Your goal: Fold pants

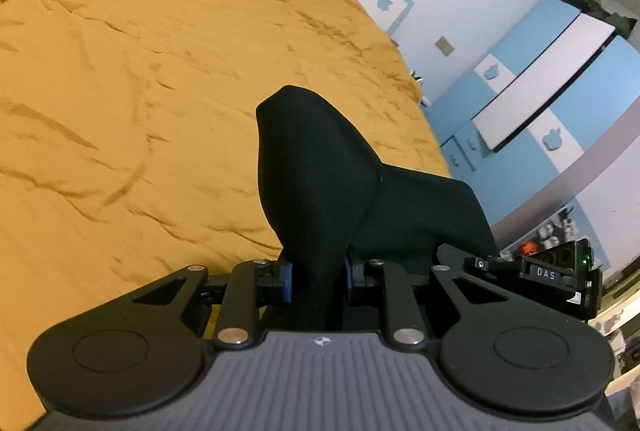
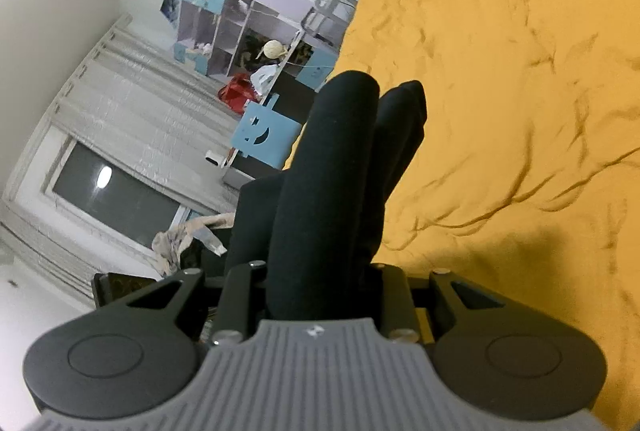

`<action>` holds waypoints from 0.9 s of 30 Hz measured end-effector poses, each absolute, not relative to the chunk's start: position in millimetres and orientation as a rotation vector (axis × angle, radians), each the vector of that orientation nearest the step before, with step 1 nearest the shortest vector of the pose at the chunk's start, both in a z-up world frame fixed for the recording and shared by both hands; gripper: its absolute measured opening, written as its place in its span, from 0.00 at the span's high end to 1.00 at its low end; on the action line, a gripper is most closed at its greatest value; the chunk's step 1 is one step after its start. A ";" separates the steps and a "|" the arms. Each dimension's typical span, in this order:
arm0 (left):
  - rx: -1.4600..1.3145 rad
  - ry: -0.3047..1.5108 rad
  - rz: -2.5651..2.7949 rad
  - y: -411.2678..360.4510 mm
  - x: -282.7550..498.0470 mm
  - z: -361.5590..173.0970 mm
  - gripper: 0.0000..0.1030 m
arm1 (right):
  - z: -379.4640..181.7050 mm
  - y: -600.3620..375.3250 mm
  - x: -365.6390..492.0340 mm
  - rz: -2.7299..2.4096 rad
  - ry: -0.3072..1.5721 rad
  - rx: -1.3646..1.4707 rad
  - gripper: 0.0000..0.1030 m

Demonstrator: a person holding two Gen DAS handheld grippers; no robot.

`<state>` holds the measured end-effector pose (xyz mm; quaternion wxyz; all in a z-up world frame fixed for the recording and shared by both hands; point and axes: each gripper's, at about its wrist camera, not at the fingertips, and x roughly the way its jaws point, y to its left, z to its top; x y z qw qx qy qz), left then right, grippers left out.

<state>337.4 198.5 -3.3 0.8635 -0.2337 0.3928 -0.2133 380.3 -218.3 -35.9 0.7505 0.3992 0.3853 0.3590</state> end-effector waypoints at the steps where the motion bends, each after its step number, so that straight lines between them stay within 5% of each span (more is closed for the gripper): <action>1: -0.484 0.829 -0.441 204.0 342.2 -5.7 0.76 | -39.2 -211.4 385.9 0.785 0.846 0.876 0.80; 20: -0.541 0.969 -0.300 276.6 415.6 -109.0 0.81 | -155.1 -130.7 472.7 0.710 1.000 0.919 0.79; 27: -0.539 0.994 -0.302 280.6 419.6 -124.1 0.74 | -164.5 -137.2 470.0 0.697 1.027 0.801 0.61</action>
